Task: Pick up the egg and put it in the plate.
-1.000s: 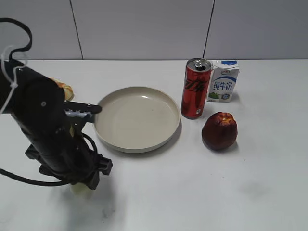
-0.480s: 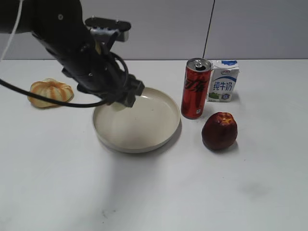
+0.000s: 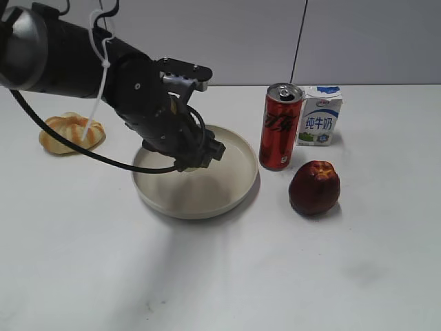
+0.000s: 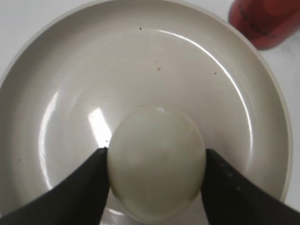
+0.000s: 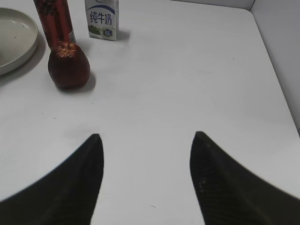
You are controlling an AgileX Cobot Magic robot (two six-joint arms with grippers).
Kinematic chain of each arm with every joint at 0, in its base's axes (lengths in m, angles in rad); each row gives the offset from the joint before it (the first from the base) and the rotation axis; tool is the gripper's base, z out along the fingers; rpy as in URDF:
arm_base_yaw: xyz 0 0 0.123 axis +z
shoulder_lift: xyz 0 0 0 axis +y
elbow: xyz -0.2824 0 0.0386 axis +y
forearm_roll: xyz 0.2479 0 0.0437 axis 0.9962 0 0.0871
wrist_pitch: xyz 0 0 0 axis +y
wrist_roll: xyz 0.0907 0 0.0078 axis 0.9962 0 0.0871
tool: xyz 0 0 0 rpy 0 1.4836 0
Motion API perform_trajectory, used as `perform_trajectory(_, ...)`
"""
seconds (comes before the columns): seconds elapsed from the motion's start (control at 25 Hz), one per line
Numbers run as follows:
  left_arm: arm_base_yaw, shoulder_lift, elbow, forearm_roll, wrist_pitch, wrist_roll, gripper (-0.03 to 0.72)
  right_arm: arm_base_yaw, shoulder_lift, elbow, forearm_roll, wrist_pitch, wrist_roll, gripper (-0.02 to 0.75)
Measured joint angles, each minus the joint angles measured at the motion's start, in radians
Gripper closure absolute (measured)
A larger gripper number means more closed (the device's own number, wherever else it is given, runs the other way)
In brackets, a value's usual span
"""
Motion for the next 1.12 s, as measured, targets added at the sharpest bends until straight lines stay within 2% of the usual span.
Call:
perform_trajectory(0.04, 0.0, 0.002, -0.001, 0.0, -0.006, 0.0, 0.221, 0.0, 0.0, 0.0, 0.0, 0.0, 0.0, 0.29)
perform_trajectory(0.16, 0.0, 0.003, -0.012, 0.0, -0.003, 0.0, 0.06, 0.0, 0.0, 0.0, 0.0, 0.0, 0.0, 0.29)
perform_trajectory(0.28, 0.002, 0.003, -0.045, 0.0, 0.044, 0.0, 0.021, 0.0, 0.0, 0.0, 0.0, 0.0, 0.0, 0.29)
perform_trajectory(0.48, 0.028, 0.001, -0.164, 0.0, 0.236, 0.0, 0.017, 0.0, 0.0, 0.0, 0.0, 0.0, 0.0, 0.29)
perform_trajectory(0.64, 0.1, -0.018, -0.274, 0.0, 0.44, 0.008, 0.026, 0.0, 0.0, 0.0, 0.0, 0.0, 0.0, 0.29)
perform_trajectory(0.84, 0.249, -0.025, -0.335, -0.013, 0.697, 0.047, 0.057, 0.0, 0.0, 0.0, 0.0, 0.0, 0.0, 0.29)
perform_trajectory(1.12, 0.445, -0.08, -0.306, -0.132, 0.754, 0.124, 0.081, 0.0, 0.0, 0.0, 0.0, 0.0, 0.0, 0.29)
